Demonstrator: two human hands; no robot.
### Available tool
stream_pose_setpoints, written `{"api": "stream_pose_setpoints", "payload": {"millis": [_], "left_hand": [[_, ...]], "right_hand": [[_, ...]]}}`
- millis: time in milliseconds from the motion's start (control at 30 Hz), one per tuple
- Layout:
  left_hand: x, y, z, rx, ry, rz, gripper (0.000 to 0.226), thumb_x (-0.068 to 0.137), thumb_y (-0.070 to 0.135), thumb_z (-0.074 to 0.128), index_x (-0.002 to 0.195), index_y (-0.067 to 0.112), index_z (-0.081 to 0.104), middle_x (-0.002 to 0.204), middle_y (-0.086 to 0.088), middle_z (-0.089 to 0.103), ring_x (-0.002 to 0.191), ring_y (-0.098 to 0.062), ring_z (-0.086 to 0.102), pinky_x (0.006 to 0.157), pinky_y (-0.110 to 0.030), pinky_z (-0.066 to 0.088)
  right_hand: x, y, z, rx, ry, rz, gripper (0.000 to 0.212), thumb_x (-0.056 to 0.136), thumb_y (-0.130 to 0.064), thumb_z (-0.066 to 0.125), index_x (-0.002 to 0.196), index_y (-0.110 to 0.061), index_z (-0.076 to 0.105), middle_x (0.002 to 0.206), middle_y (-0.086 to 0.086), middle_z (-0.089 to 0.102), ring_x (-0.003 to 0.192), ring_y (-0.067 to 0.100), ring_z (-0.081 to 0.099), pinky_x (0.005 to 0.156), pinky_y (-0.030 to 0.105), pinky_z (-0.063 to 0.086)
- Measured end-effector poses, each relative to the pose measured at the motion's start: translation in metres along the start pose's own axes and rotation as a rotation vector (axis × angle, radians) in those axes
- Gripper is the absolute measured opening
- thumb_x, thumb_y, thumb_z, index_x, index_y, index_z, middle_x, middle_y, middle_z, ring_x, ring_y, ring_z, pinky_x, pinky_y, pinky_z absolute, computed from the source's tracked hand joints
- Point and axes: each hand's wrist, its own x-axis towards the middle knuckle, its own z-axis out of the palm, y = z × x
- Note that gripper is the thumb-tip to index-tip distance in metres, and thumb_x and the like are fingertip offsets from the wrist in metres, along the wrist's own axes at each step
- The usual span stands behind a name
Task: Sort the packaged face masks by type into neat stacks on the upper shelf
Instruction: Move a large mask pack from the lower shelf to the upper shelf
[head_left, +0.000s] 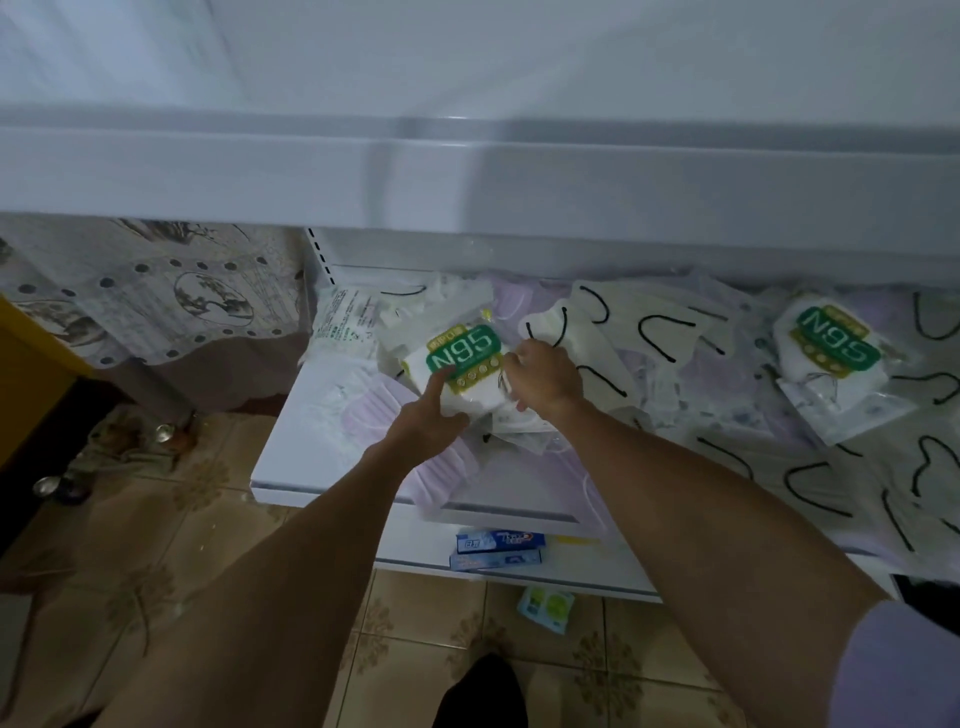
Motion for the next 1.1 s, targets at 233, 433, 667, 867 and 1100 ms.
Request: {"api": "stream_pose_setpoints", "payload": {"millis": [233, 433, 667, 867, 1100], "left_hand": [[0.009, -0.003, -0.012, 0.031, 0.136, 0.095, 0.067, 0.080, 0.015, 0.070, 0.139, 0.015, 0.038, 0.130, -0.018, 0.047, 0.118, -0.031, 0.048, 0.095, -0.034, 0.042], [0.007, 0.010, -0.023, -0.011, 0.141, 0.190, 0.064, 0.071, 0.009, 0.078, 0.130, 0.018, 0.054, 0.132, -0.013, 0.041, 0.122, -0.024, 0.043, 0.091, -0.013, 0.031], [-0.021, 0.067, 0.016, -0.027, 0.191, 0.275, 0.079, 0.061, 0.015, 0.086, 0.130, 0.012, 0.048, 0.132, -0.013, 0.037, 0.119, -0.021, 0.043, 0.085, -0.008, 0.030], [-0.049, 0.148, 0.061, -0.362, 0.143, 0.200, 0.085, 0.049, 0.046, 0.083, 0.126, 0.021, 0.057, 0.125, -0.011, 0.058, 0.111, -0.023, 0.058, 0.093, -0.024, 0.048], [-0.066, 0.218, 0.110, -0.606, -0.011, 0.129, 0.047, 0.077, 0.028, 0.072, 0.122, 0.029, 0.058, 0.122, -0.005, 0.062, 0.103, -0.018, 0.060, 0.086, -0.024, 0.044]], "right_hand": [[0.021, 0.009, 0.001, 0.054, -0.212, -0.113, 0.088, 0.075, -0.010, 0.069, 0.149, -0.026, 0.022, 0.136, 0.010, 0.047, 0.121, 0.029, 0.049, 0.093, 0.033, 0.046], [0.009, 0.015, -0.008, 0.296, -0.263, 0.022, 0.091, 0.065, -0.022, 0.084, 0.143, -0.026, 0.037, 0.142, 0.003, 0.044, 0.129, 0.023, 0.042, 0.102, 0.030, 0.041], [-0.029, 0.036, -0.067, 0.246, -0.112, -0.046, 0.096, 0.065, -0.027, 0.085, 0.144, -0.017, 0.034, 0.138, 0.009, 0.030, 0.128, 0.021, 0.037, 0.094, 0.020, 0.037], [-0.058, 0.085, -0.152, 0.031, -0.028, -0.148, 0.103, 0.063, -0.029, 0.087, 0.144, -0.006, 0.028, 0.143, 0.016, 0.025, 0.133, 0.024, 0.032, 0.101, 0.017, 0.024], [-0.068, 0.151, -0.231, -0.127, -0.087, -0.192, 0.107, 0.060, -0.038, 0.086, 0.146, -0.017, 0.025, 0.143, 0.012, 0.030, 0.131, 0.024, 0.034, 0.105, 0.030, 0.032]]}}
